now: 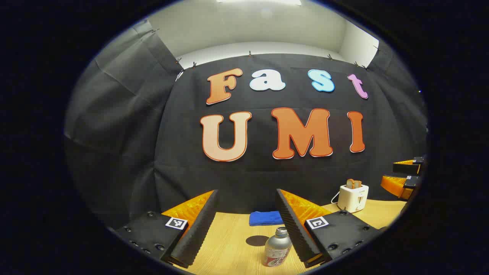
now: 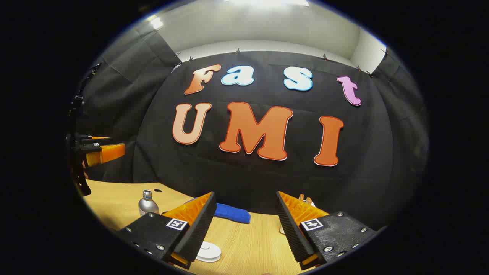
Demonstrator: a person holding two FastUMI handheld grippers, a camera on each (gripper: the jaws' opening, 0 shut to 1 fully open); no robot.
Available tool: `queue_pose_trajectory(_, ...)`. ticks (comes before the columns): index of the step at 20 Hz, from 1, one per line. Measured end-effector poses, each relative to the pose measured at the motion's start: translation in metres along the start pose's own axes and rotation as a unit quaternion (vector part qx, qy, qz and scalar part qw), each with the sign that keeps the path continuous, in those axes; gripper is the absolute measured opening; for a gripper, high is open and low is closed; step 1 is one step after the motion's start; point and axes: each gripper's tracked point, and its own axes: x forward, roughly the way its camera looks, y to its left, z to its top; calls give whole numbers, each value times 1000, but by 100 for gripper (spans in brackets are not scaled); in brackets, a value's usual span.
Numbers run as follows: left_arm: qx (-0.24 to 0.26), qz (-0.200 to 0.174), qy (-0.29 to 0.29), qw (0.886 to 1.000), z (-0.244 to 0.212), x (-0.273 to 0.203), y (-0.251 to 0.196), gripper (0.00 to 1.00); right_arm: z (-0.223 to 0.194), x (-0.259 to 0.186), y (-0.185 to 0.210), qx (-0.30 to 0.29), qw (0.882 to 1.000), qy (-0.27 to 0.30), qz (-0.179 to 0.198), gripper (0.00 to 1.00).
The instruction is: Open the teacup lid with one hand, grasp the water bottle and pour water into the teacup with the other hand; after pouring, place the water bottle on the coaster and then close the teacup lid.
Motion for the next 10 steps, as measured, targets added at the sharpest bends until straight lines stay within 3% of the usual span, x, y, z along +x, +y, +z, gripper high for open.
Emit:
queue_pose_trajectory(2, -6, -9, 1, 1000, 0, 4, -8, 93, -4, 0, 1, 5, 1000, 3, 2, 92)
queue_pose_trajectory(3, -8, -12, 3, 1000, -2, 5, -9, 97, -5, 0, -1, 5, 1000, 4, 0, 92)
queue_pose_trajectory(5, -11, -12, 15, 1000, -11, 7, -9, 93, -9, 2, -1, 6, 1000, 8, -1, 93)
queue_pose_trajectory(6, -13, -14, 17, 1000, -12, 8, -9, 100, -9, 2, 0, 6, 1000, 9, 0, 93)
queue_pose_trajectory(10, -14, -13, 28, 999, -23, 9, -8, 98, -15, 5, -1, 1, 1000, 17, -3, 93)
